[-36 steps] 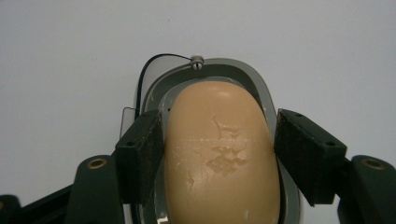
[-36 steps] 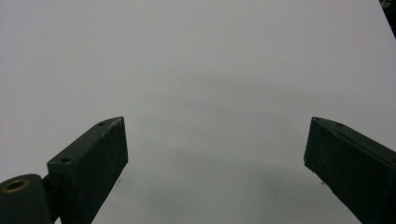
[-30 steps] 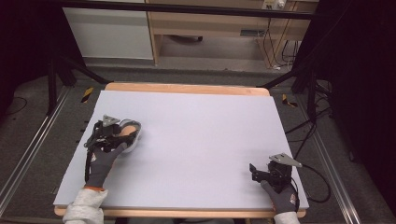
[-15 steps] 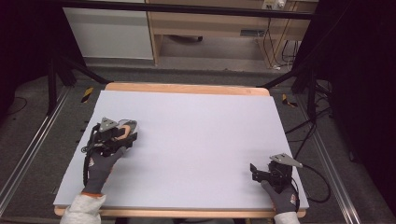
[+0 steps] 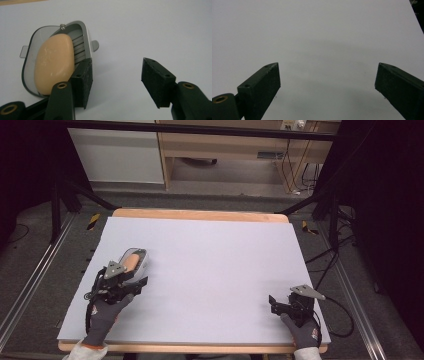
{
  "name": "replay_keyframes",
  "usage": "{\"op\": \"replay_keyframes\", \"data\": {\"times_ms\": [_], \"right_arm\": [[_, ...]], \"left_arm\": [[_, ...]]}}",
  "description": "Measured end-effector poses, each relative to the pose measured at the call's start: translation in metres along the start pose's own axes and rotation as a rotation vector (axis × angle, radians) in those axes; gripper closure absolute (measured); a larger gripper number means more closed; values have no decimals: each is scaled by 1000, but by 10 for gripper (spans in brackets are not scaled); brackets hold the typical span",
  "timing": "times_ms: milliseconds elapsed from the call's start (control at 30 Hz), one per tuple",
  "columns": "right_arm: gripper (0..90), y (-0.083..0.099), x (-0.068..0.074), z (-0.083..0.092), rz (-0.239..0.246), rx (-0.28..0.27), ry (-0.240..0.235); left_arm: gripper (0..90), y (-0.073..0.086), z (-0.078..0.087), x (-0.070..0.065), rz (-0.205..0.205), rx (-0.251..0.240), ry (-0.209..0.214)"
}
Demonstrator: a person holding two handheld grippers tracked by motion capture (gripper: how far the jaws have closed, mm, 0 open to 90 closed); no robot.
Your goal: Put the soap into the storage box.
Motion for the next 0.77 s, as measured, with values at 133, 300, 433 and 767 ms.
{"op": "replay_keyframes", "data": {"times_ms": [133, 300, 433, 767], "right_arm": [[64, 0, -1, 0, -3, 1, 2], [64, 1, -3, 0, -6, 2, 10], [64, 1, -5, 0, -10, 2, 17], [64, 2, -9, -1, -18, 10, 23]], "left_arm": [[367, 10, 2, 1, 4, 4, -2], [314, 29, 0, 3, 3, 31, -16], [292, 38, 2, 5, -3, 48, -23], [251, 50, 5, 20, 29, 66, -54]]}}
Point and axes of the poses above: each handheld gripper's, and its own axes: z roughly backward along the jaws, y roughly out of its underside, x roughly to its left, the point moved 1 cm from there along -z, roughly forward along the jaws, and after that the axes turned 7 degrees about x, right-handed, at the moved point
